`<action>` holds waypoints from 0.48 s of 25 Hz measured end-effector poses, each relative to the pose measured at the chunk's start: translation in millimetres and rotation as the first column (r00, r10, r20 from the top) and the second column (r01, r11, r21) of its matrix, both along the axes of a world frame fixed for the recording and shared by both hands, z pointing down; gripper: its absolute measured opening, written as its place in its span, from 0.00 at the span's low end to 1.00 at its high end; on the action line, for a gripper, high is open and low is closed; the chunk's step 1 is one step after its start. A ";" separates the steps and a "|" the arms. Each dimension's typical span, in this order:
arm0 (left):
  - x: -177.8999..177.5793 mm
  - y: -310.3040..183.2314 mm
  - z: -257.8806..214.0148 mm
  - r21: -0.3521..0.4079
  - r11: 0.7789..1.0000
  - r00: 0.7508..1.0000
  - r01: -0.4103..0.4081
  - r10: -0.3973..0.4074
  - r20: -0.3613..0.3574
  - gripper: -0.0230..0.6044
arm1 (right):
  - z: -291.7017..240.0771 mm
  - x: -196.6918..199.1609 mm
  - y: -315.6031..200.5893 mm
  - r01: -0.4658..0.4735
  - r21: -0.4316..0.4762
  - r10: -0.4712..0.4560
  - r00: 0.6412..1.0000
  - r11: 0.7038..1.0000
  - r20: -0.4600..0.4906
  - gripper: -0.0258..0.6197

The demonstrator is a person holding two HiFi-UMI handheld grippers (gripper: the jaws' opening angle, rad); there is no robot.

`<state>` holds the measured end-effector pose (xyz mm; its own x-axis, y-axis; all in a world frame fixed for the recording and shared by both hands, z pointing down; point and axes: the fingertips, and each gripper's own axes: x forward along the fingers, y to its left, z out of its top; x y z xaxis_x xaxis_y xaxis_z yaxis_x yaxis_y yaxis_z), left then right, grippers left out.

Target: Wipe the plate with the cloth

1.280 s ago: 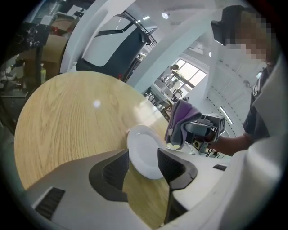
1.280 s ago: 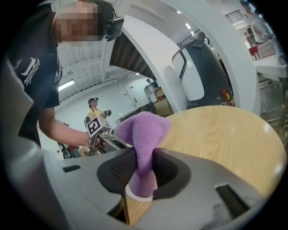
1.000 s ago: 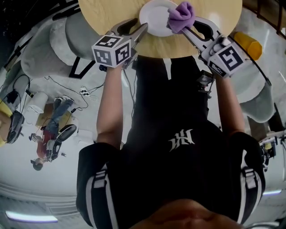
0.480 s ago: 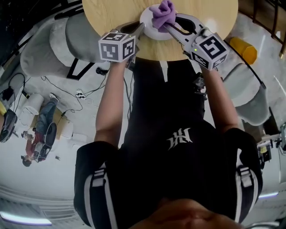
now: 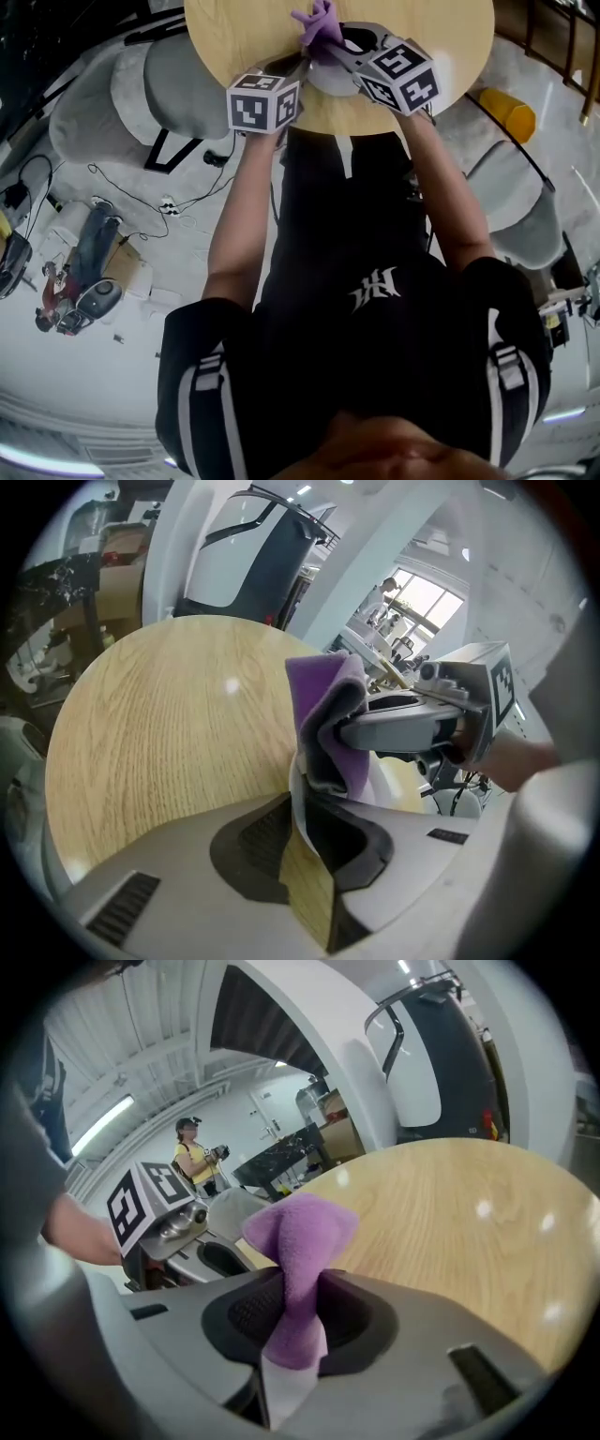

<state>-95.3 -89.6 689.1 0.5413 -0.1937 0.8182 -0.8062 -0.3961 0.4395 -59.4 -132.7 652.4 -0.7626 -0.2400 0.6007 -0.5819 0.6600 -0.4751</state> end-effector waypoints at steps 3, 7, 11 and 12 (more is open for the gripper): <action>1.7 -1.7 0.0 0.015 1.000 1.000 -0.013 0.013 0.020 0.13 | 6.6 17.3 -0.5 -0.005 0.003 0.005 0.998 1.000 -0.057 0.19; 4.1 -2.3 -0.5 0.023 0.999 0.999 -0.027 0.026 0.034 0.12 | 11.0 39.8 5.5 -0.042 -0.014 0.040 0.996 0.999 -0.075 0.19; 4.1 -4.4 -0.7 0.026 0.999 0.999 -0.031 0.030 0.040 0.12 | 12.5 60.5 10.7 -0.067 -0.020 0.064 0.993 0.998 -0.099 0.19; 4.1 -4.4 -0.7 0.026 0.999 0.999 -0.031 0.030 0.042 0.12 | 12.6 66.1 12.3 -0.072 -0.020 0.069 0.992 0.997 -0.106 0.19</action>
